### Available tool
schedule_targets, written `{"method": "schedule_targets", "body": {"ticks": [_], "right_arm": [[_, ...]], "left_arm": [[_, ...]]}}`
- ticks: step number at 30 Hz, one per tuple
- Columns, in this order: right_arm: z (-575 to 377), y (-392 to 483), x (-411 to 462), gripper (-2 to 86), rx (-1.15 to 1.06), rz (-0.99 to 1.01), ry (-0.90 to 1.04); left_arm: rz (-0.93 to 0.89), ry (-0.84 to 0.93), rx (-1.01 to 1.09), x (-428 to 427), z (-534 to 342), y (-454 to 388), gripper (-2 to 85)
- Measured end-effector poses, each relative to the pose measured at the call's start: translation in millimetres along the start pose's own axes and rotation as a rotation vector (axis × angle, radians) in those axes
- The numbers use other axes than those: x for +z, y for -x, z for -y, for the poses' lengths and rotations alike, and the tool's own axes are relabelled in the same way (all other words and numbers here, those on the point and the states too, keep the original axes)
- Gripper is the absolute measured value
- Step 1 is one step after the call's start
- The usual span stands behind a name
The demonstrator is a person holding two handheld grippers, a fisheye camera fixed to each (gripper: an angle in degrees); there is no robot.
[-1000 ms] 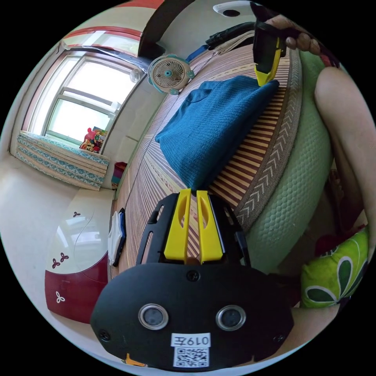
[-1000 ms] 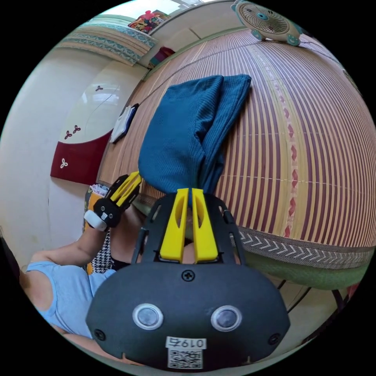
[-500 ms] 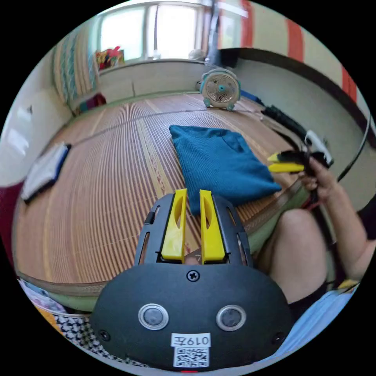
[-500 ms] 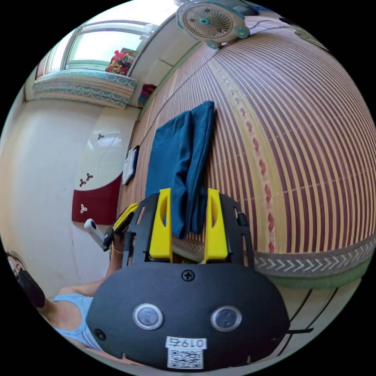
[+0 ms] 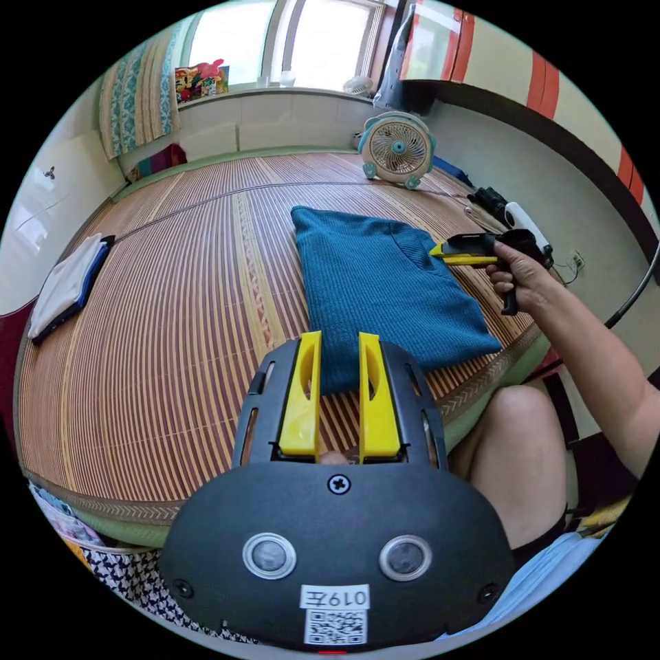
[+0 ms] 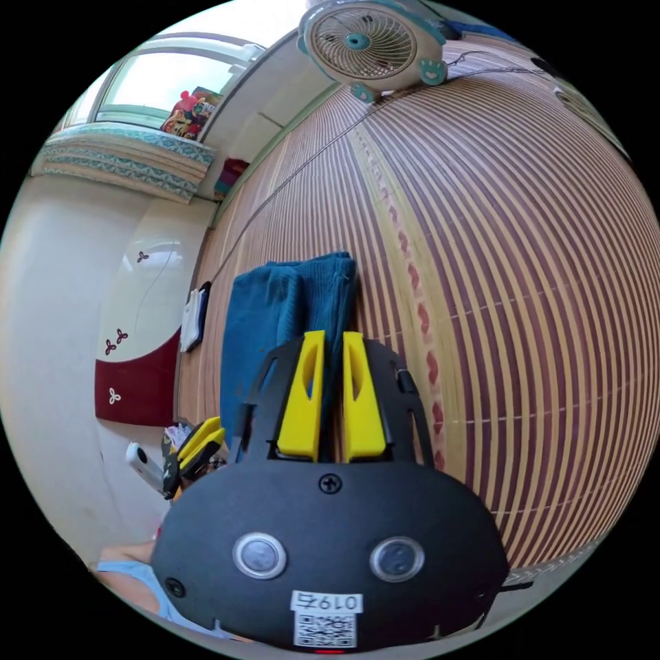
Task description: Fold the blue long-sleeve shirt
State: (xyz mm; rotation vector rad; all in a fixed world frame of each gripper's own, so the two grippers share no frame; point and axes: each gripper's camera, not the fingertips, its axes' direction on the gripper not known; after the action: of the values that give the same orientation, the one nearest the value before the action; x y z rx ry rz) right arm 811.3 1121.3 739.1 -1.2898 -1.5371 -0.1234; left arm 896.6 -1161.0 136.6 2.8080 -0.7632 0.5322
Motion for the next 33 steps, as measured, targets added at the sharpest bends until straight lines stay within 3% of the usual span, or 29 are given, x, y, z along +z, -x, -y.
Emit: {"method": "schedule_targets", "body": {"ticks": [11,19,24,28,33], "right_arm": [[16,7,59,0.4,-0.067,-0.020,0.015],[-26,20,73,6.4,-0.168,0.013,-0.007],[-136,112,90,7.8,-0.593,0.136,-0.030],[-216,172,138,10.0,-0.795,0.122,0.027],[-326,240,226,13.2,-1.053,-0.232,0.070]], "left_arm": [[0.139,-0.020,0.059,-6,82,9,7.3],[-0.040,-0.077,-0.130,-39,151,107,7.9],[-0.327,-0.048,-0.412,-1,261,248,9.3],[-0.432,0.045,-0.468,43,333,302,10.2],[-0.519,0.165,-0.476,89,402,346,10.9]]}}
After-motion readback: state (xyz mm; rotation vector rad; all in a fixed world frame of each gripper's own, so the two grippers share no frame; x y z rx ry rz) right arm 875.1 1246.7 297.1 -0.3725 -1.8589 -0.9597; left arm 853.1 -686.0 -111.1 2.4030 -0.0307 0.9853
